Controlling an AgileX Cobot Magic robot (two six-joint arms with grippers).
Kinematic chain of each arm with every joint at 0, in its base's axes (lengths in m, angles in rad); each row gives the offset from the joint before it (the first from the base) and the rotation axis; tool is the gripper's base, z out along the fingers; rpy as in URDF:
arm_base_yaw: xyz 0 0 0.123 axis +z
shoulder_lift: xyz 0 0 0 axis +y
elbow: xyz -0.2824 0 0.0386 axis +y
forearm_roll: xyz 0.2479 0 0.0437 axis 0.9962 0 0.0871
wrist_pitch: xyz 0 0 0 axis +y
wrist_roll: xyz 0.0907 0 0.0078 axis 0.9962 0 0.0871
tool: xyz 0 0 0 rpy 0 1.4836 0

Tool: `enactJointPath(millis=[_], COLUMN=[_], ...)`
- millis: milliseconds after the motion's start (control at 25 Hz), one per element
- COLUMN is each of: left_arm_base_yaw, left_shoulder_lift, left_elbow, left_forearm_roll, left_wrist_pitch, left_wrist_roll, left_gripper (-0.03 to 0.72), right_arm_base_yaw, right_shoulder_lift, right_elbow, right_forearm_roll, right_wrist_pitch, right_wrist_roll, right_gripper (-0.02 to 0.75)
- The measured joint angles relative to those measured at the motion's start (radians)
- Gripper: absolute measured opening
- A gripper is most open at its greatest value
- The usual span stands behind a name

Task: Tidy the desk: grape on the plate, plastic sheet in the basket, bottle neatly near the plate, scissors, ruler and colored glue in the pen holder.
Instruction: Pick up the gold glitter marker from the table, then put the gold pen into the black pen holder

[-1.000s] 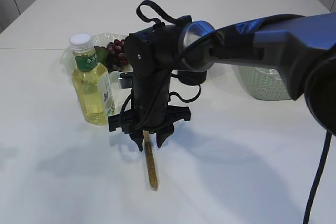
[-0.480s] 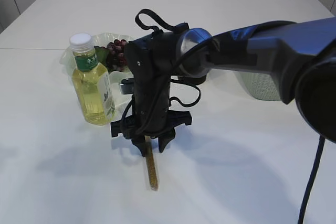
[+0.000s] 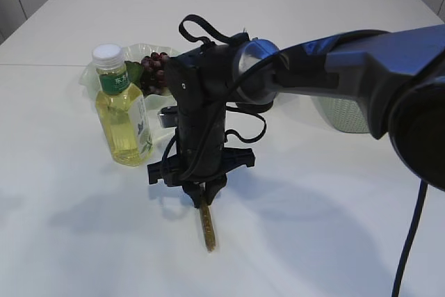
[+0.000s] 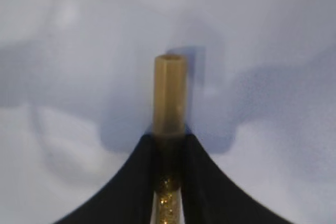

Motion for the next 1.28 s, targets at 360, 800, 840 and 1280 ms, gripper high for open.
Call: enactJointPath(millis=[360, 800, 840, 1280], left_arm_base_yaw=[0.000, 0.000, 0.000, 0.000], left_shoulder_lift=[0.000, 0.000, 0.000, 0.000], left_elbow=[0.000, 0.000, 0.000, 0.000], left_forearm_roll=[0.000, 0.000, 0.000, -0.006], left_wrist_pitch=[0.000, 0.006, 0.008, 0.031], left_wrist_roll=[0.000, 0.000, 0.000, 0.002], left_gripper=[0.242, 0.242, 0.242, 0.242], right_arm_base_yaw=[-0.028, -0.261, -0.287, -0.572], right_shoulder_lift=[-0.017, -0.172, -0.184, -0.229], right_elbow=[0.000, 0.000, 0.000, 0.000], right_forearm_roll=[0.062, 0.401, 0.438, 0.998], right_wrist_pitch=[-0.010, -0.029, -0.029, -0.102], right_wrist_roll=[-0.110, -0.517, -0.575, -1.216], right_gripper=[0.113, 0.112, 0.112, 0.112])
